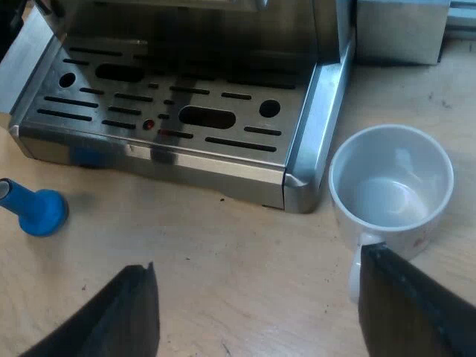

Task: Remove mug from coffee machine

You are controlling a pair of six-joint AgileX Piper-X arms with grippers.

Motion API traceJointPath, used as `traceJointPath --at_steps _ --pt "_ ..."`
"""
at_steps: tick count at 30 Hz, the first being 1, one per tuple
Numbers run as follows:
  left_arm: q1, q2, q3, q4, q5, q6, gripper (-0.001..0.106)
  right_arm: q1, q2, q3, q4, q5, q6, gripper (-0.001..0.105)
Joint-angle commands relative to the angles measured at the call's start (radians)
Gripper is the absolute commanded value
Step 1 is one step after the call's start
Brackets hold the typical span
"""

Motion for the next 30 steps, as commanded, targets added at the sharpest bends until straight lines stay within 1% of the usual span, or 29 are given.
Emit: traceJointPath --at_steps 1,3,4,6,7,9,11,14,15,16,18,19,21,22,24,25,27,29,30 --pt "0.093 0.001 -0.028 0.04 0.049 -0.003 0.08 0.002 0.074 -0.059 -0.012 0.002 -0.036 0.059" --pt "0.191 0.001 -0.045 0.069 0.092 -0.003 0.08 -0.003 0.104 -0.071 -0.019 0.002 -0.029 0.059" --pt "0.217 0.001 -0.049 0.08 0.099 -0.003 0.08 -0.006 0.114 -0.073 -0.022 0.002 -0.028 0.059" --pt "0.318 -0.001 -0.062 0.11 0.106 -0.003 0.08 -0.052 0.159 -0.073 -0.043 -0.016 -0.028 0.059" --pt "0.335 -0.001 -0.066 0.116 0.106 -0.003 0.08 -0.065 0.167 -0.073 -0.046 -0.022 -0.028 0.059" --pt "0.418 -0.004 -0.083 0.153 0.109 0.021 0.08 -0.128 0.186 -0.073 -0.051 -0.052 -0.032 0.059" --pt "0.446 -0.009 -0.096 0.169 0.108 0.028 0.08 -0.185 0.189 -0.073 -0.051 -0.06 -0.036 0.059" --pt "0.451 -0.014 -0.117 0.193 0.105 0.043 0.08 -0.298 0.181 -0.073 -0.042 -0.066 -0.083 0.059" --pt "0.451 -0.015 -0.124 0.21 0.096 0.046 0.08 -0.335 0.17 -0.073 -0.032 -0.082 -0.104 0.059" --pt "0.451 -0.018 -0.127 0.216 0.093 0.046 0.08 -0.357 0.162 -0.073 -0.024 -0.09 -0.111 0.059" --pt "0.451 -0.02 -0.128 0.228 0.072 0.045 0.08 -0.443 0.141 -0.073 0.012 -0.129 -0.159 0.059" --pt "0.453 -0.02 -0.128 0.238 0.063 0.045 0.08 -0.463 0.133 -0.073 0.022 -0.132 -0.17 0.059" --pt "0.453 -0.02 -0.128 0.271 0.036 0.045 0.08 -0.54 0.094 -0.073 0.05 -0.139 -0.226 0.059" --pt "0.453 -0.02 -0.128 0.279 0.028 0.047 0.08 -0.553 0.087 -0.073 0.055 -0.139 -0.236 0.059" --pt "0.453 -0.02 -0.128 0.303 -0.007 0.05 0.08 -0.615 0.048 -0.073 0.073 -0.138 -0.289 0.059" --pt "0.453 -0.02 -0.128 0.308 -0.011 0.05 0.08 -0.631 0.037 -0.073 0.08 -0.138 -0.3 0.059" --pt "0.453 -0.023 -0.128 0.328 -0.025 0.05 0.08 -0.684 -0.007 -0.073 0.103 -0.138 -0.357 0.059" --pt "0.453 -0.035 -0.128 0.339 -0.028 0.05 0.08 -0.708 -0.04 -0.073 0.113 -0.139 -0.395 0.059" --pt "0.453 -0.052 -0.128 0.346 -0.033 0.05 0.08 -0.712 -0.067 -0.073 0.115 -0.139 -0.4 0.059"
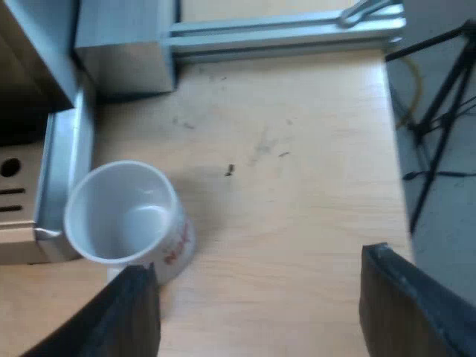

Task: Remove mug from coffee machine

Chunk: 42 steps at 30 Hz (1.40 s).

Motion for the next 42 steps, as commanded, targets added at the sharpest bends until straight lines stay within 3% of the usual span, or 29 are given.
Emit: traceJointPath --at_steps 1,7,18,22,24,29,32,37,42 --pt "0.001 -0.038 -0.006 0.008 -0.024 -0.002 0.08 -0.009 -0.049 -0.007 0.006 -0.007 -0.035 0.059" --pt "0.001 -0.173 -0.006 0.044 -0.086 0.021 0.08 -0.008 -0.189 -0.007 0.007 -0.007 -0.046 0.059" --pt "0.001 -0.429 -0.006 0.044 -0.09 0.03 0.08 -0.008 -0.427 -0.007 0.007 -0.007 -0.044 0.059" --pt "0.001 -0.465 -0.006 0.046 -0.09 0.03 0.08 -0.008 -0.494 0.001 0.007 -0.007 -0.044 0.059" --pt "0.001 -0.532 -0.006 0.086 -0.09 0.03 0.08 -0.008 -0.529 0.011 0.007 -0.009 -0.044 0.059" --pt "0.001 -0.543 -0.022 0.203 -0.081 0.03 0.08 -0.008 -0.655 0.052 0.006 -0.038 -0.019 0.059" --pt "0.001 -0.544 -0.022 0.237 -0.078 0.032 0.08 -0.004 -0.646 0.048 0.061 -0.04 0.008 0.059" --pt "0.001 -0.544 -0.022 0.237 -0.084 0.053 0.08 -0.005 -0.65 0.083 0.054 -0.126 0.004 0.059" --pt "0.001 -0.544 -0.002 0.195 -0.1 0.06 0.08 -0.005 -0.648 0.137 0.019 -0.12 0.004 0.059"
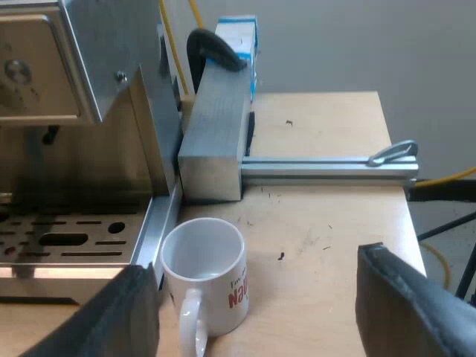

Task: Remove mug from coffee machine

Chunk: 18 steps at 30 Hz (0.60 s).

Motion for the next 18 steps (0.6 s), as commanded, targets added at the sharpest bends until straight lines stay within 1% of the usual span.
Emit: traceJointPath --at_steps 1,4,9,18 --pt "0.001 -0.139 0.012 -0.031 -0.015 0.007 0.08 -0.002 -0.038 0.022 -0.028 -0.005 -0.004 0.059" --pt "0.001 -0.139 0.039 -0.072 -0.015 0.007 0.08 -0.002 -0.038 0.065 -0.063 -0.005 -0.004 0.059" --pt "0.001 -0.139 0.114 -0.112 -0.015 0.007 0.08 -0.002 -0.036 0.155 -0.141 -0.005 -0.004 0.059" --pt "0.001 -0.139 0.261 -0.136 -0.015 0.007 0.08 -0.002 -0.036 0.282 -0.174 -0.005 -0.004 0.059"
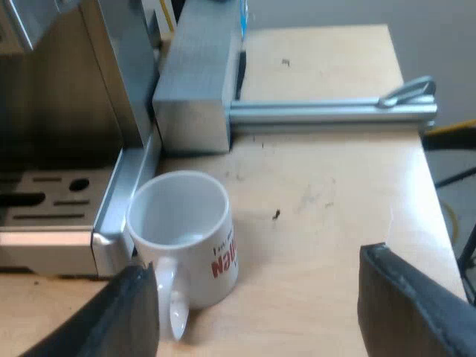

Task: Remove mug from coffee machine

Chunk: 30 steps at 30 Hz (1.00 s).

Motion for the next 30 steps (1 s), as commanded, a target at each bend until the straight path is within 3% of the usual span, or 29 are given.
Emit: traceJointPath --at_steps 1,6,30 --pt "0.001 -0.139 0.026 -0.018 -0.011 0.0 0.08 -0.002 -0.038 0.019 -0.015 -0.007 -0.004 0.059" --pt "0.001 -0.137 0.063 -0.037 -0.011 0.0 0.08 -0.002 -0.035 0.07 -0.029 -0.007 -0.004 0.059" --pt "0.001 -0.137 0.063 -0.037 -0.011 0.0 0.08 -0.002 -0.035 0.071 -0.032 -0.007 -0.004 0.059"
